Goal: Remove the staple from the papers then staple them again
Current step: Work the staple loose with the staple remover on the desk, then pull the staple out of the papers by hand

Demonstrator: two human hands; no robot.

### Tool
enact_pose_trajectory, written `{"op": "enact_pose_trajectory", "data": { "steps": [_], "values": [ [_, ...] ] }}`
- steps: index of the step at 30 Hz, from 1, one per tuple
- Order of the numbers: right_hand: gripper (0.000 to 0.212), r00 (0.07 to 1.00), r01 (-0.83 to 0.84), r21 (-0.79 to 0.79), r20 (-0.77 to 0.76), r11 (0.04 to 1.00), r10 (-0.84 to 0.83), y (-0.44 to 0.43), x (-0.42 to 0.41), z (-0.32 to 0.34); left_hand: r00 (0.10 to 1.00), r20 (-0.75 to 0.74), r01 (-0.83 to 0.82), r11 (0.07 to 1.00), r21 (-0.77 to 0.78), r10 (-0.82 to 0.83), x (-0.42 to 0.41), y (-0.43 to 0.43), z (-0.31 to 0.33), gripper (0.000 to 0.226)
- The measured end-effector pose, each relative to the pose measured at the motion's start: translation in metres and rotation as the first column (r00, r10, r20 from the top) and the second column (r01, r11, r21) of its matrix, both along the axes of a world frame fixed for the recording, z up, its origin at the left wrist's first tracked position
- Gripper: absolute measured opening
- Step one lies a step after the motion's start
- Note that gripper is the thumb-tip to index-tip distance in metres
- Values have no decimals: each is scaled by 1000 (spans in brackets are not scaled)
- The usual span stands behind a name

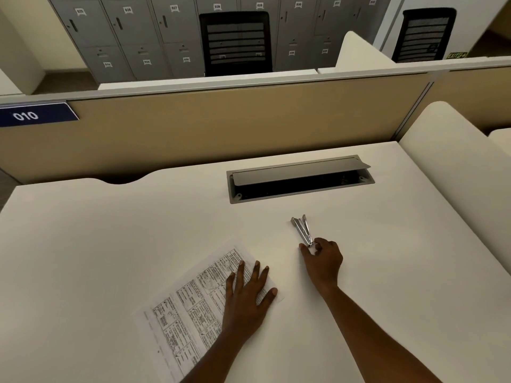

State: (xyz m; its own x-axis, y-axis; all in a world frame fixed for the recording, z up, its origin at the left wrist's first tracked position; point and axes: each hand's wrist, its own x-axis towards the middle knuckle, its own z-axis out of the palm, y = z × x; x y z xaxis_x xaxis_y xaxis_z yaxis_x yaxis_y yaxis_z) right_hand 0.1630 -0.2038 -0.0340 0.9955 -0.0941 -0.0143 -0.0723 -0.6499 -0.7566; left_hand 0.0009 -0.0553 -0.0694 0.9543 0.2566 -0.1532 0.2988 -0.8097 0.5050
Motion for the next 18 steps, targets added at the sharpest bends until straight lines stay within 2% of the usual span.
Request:
{"op": "enact_pose_trajectory", "data": {
  "steps": [5, 11, 14, 16, 18],
  "values": [
    [39, 998, -51, 15, -22, 999, 52, -9, -30, 7, 995, 73, -51, 972, -227, 70, 1, 3, 7, 62],
    [24, 970, -232, -35, -83, 972, 229, -12, -72, 11, 962, 77, -187, 840, -510, 261, 2, 9, 37, 61],
    [20, 938, -327, -41, -135, 944, 319, -10, -85, 14, 926, 161, -236, 856, -460, 342, 2, 16, 55, 58],
    [22, 917, -374, -69, -177, 925, 357, -8, -93, 16, 910, 242, -225, 890, -397, 337, -2, 19, 61, 43],
    [24, 905, -396, -95, -208, 913, 371, -7, -99, 15, 931, 230, -206, 928, -312, 284, -8, 17, 64, 33]
  ]
}}
